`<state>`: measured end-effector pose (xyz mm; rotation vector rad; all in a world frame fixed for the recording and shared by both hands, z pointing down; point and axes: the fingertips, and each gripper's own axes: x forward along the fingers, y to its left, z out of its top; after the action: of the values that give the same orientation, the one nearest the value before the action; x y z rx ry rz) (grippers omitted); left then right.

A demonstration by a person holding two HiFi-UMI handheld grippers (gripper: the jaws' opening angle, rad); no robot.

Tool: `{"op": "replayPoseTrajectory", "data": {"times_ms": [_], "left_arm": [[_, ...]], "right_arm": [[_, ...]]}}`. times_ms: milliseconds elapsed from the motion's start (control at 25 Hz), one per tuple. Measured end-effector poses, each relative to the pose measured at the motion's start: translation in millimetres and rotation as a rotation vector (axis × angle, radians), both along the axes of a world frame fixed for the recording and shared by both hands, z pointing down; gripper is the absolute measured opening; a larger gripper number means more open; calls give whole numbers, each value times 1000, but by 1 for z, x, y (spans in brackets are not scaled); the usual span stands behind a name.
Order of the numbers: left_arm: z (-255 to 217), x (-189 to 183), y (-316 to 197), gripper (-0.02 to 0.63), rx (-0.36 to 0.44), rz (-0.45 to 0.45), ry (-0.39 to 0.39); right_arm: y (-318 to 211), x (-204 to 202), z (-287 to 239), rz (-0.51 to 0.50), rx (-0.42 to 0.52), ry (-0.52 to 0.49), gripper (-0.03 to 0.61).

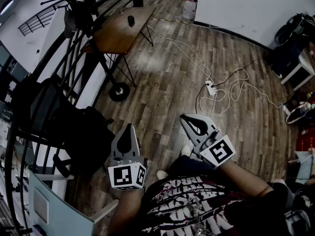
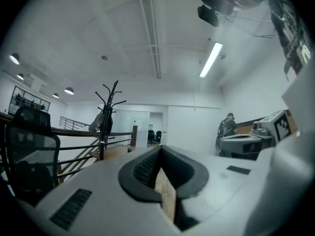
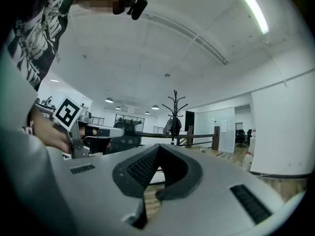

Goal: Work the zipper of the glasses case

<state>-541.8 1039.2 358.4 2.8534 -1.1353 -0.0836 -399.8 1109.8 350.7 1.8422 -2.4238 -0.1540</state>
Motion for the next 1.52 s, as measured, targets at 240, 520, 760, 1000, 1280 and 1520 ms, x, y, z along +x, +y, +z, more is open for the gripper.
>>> {"op": "replayPoseTrajectory", "data": {"times_ms": [240,520,760,1000,1280,1520], "left_arm": [[4,3,11,8,12,7,-14],[34,16,14,8,-43,50,-21],[51,31,-10,8,-85,41,-70],[64,69,-50,8,-125,-4,-85],[60,119,-121,8,-117,-62,-104],[62,181,-164,8,-118,-70,-93]], "right_arm": [[10,-2,3,-5,11,-11,-2],[26,22,29,57,-47,-67,-2],[12,101,19,155,-67,-82,-2],[-12,174,25,185,-87,-67,-2],[-97,194,51,70,-118,-116,-2],[-155,215,71,-48,-173,-157,-2]]}}
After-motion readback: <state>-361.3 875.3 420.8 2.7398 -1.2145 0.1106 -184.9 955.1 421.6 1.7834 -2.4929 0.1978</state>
